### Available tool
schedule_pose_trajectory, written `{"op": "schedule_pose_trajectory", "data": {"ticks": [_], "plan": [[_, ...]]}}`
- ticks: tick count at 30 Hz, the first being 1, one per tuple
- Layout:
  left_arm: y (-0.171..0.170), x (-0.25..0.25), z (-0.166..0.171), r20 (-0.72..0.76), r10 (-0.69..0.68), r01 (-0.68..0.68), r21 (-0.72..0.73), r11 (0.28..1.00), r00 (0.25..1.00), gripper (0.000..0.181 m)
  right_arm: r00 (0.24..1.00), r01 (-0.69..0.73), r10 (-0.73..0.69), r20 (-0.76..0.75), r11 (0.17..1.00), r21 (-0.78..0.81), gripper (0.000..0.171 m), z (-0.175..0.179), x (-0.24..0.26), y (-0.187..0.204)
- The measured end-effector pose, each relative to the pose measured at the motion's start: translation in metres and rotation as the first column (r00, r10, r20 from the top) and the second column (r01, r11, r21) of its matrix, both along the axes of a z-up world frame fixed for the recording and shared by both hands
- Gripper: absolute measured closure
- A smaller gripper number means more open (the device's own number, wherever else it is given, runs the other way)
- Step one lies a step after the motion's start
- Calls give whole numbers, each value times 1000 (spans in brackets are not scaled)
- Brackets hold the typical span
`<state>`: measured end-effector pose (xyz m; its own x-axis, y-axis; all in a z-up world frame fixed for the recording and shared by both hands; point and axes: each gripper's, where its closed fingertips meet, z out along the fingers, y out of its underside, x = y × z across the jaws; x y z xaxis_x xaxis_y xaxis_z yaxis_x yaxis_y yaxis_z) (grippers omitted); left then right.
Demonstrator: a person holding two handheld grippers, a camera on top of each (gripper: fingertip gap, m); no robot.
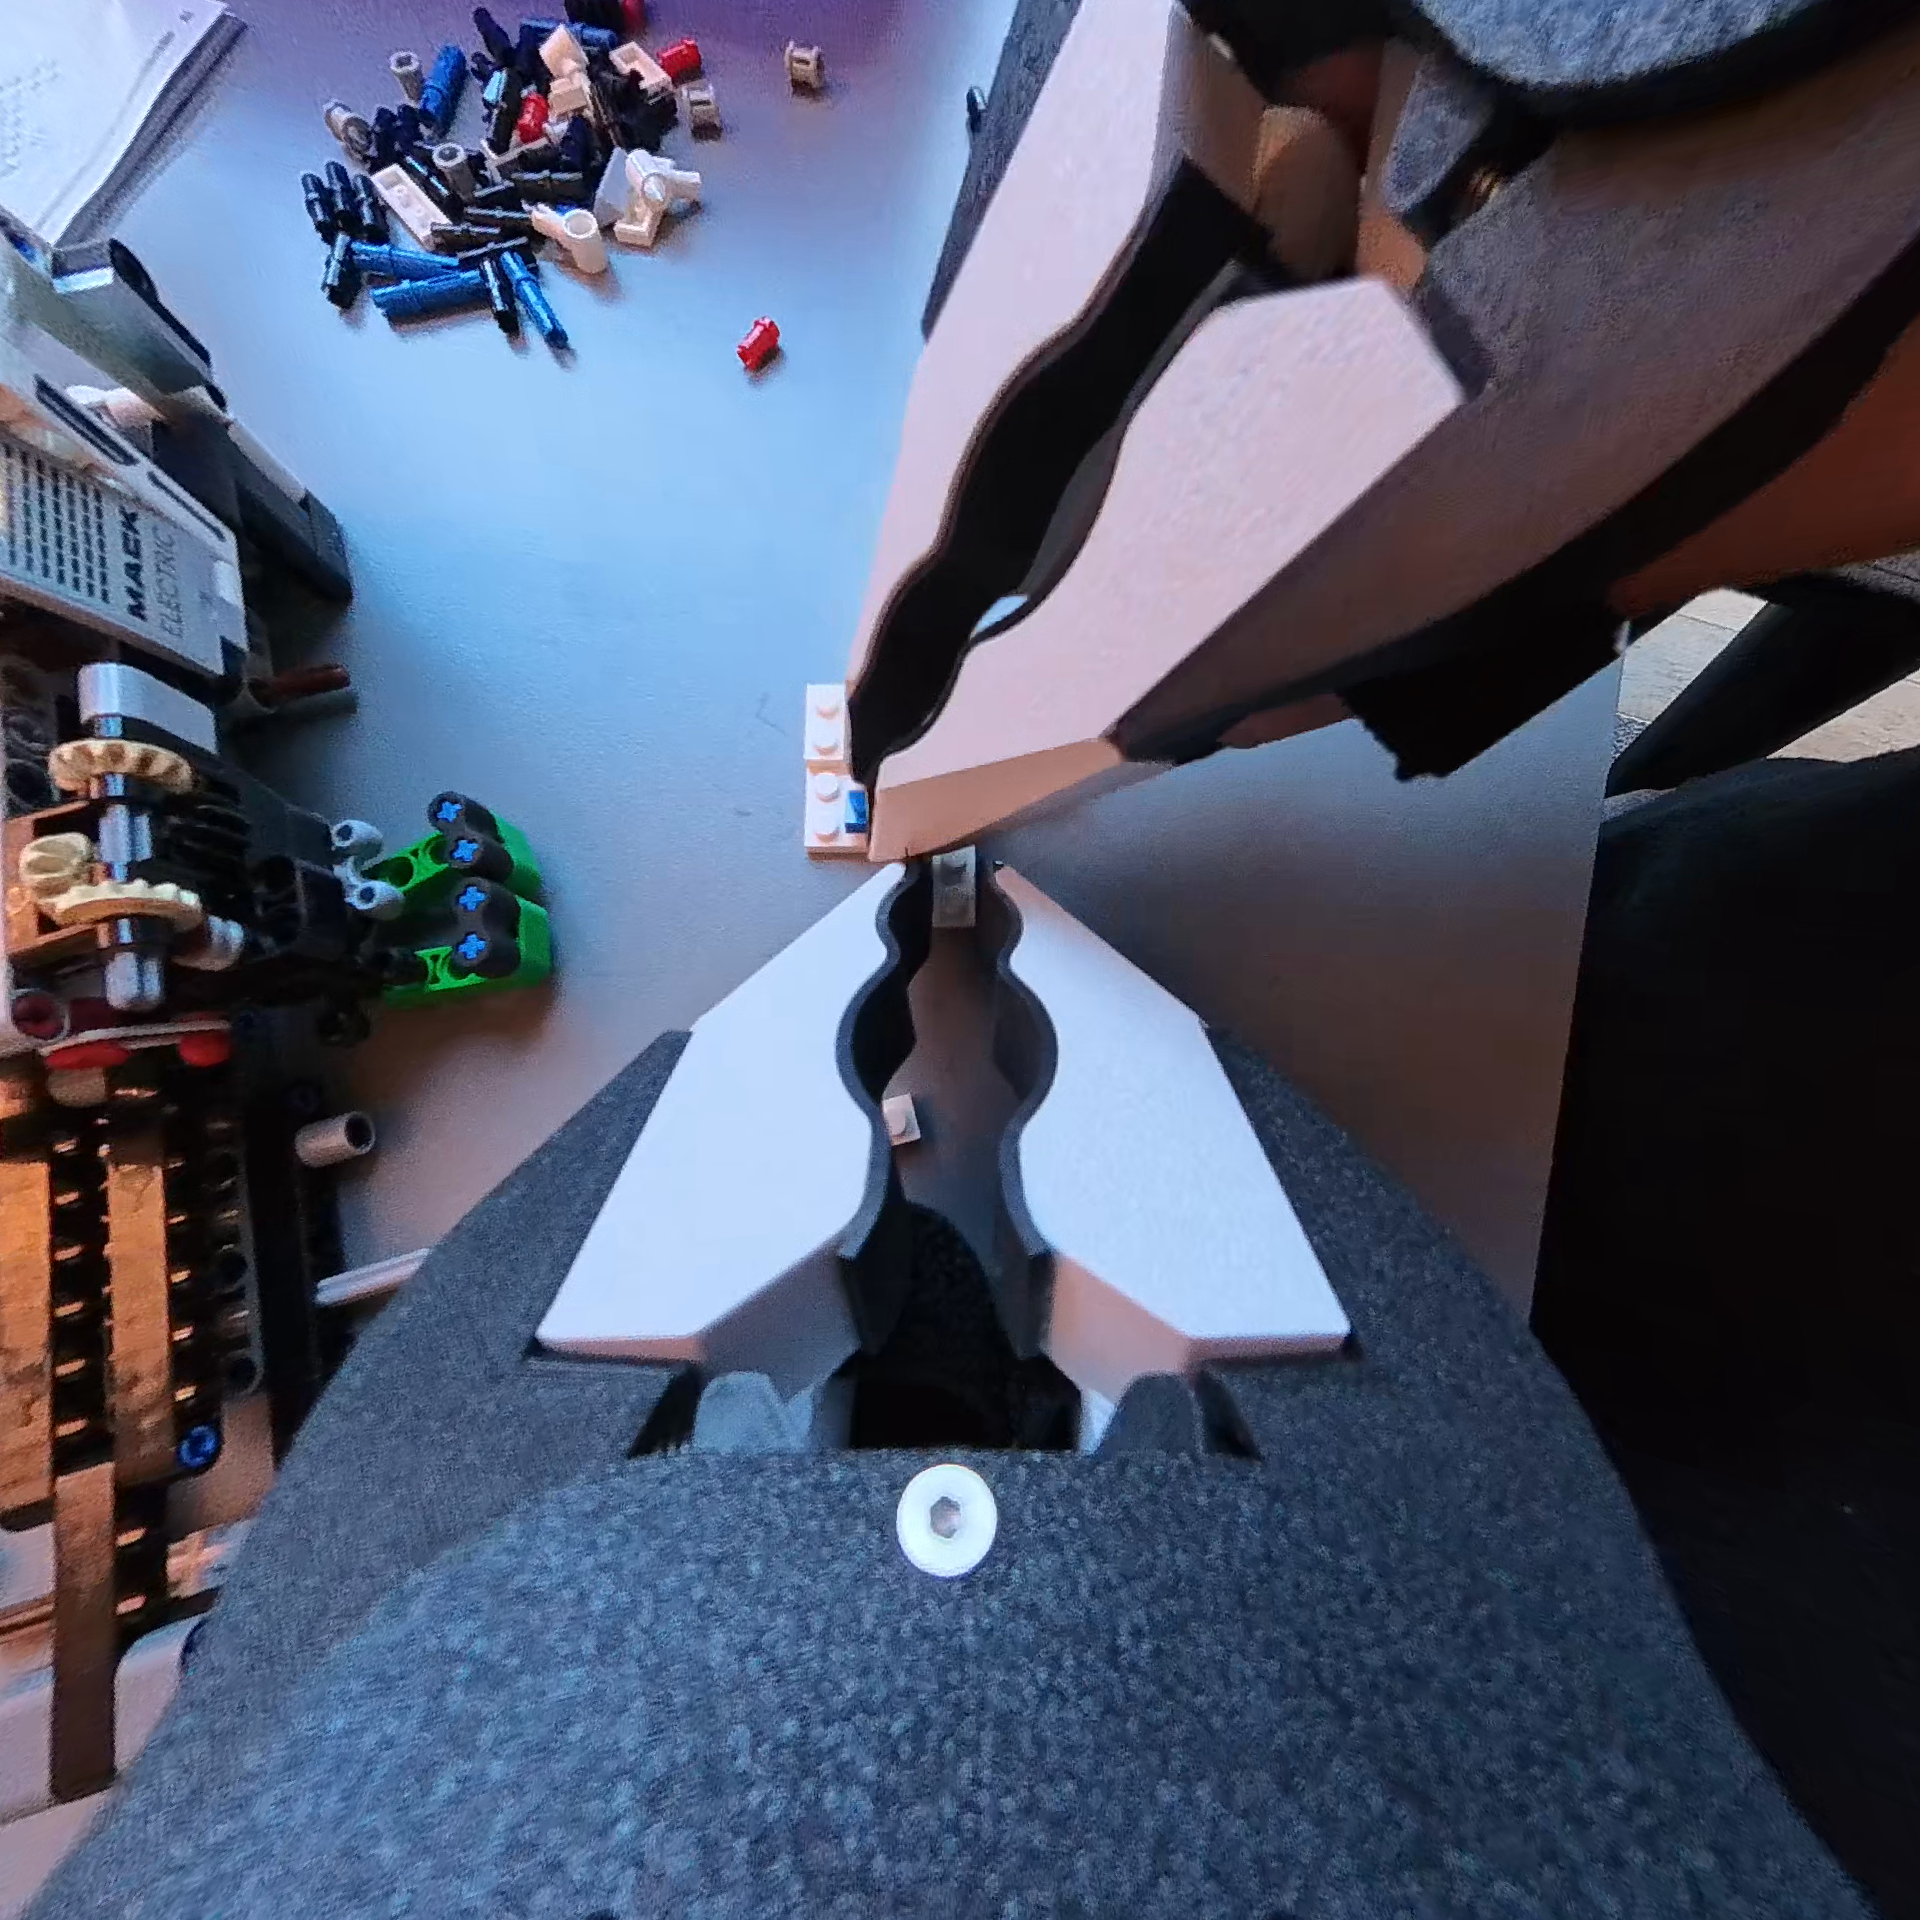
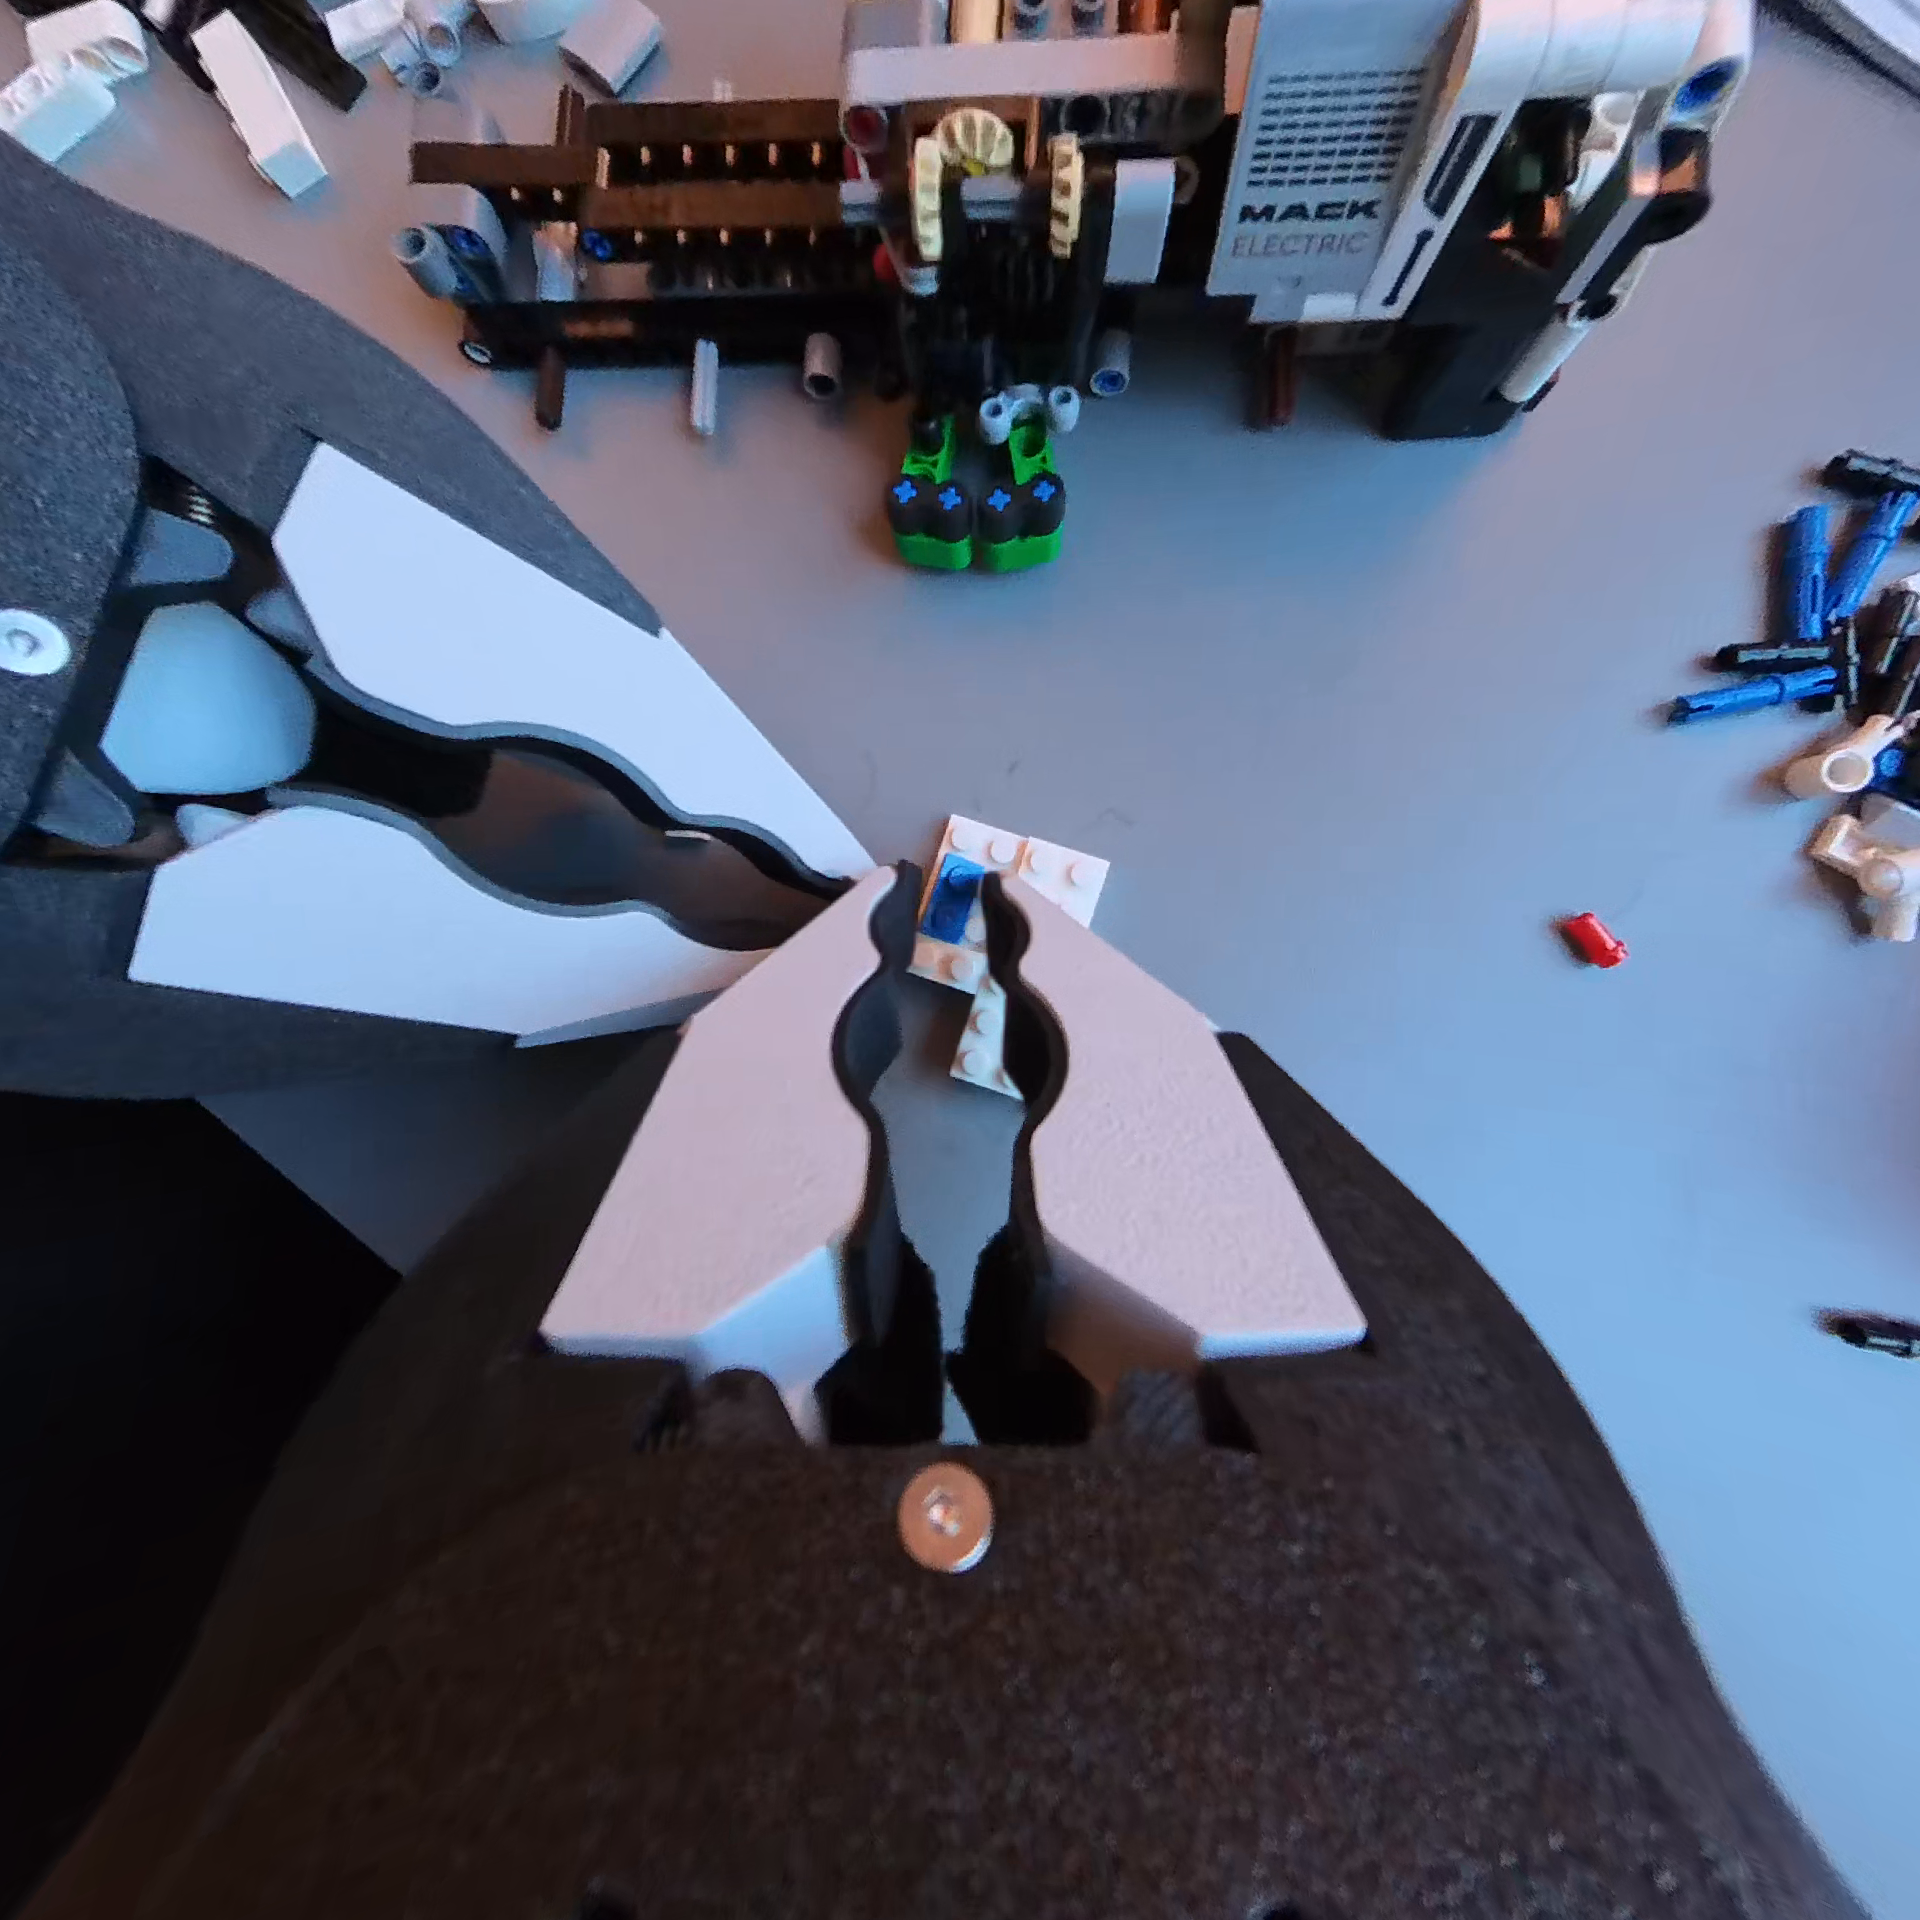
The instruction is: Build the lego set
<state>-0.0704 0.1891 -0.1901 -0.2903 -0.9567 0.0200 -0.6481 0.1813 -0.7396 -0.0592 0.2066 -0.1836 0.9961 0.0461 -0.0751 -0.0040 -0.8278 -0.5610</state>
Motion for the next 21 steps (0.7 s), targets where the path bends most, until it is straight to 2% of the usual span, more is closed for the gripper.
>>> {"op": "schedule_pose_trajectory", "data": {"ticks": [10, 16, 21], "plan": [[0, 0, 0, -1, -1, 1, -4, 1000, 1000, 175, 993, -42, 42, 107, 999, -6, 165, 1, 1, -1], [0, 0, 0, 1, 1, -1, 4, 1000, 1000, 175, 990, -12, 12, 140, 1000, -5, 166, 8, 7, -2], [0, 0, 0, 2, 0, 0, 7, 1000, 1000, 175, 995, 3, 0, 103, 1000, -29, 166, 1, 6, -2]]}}
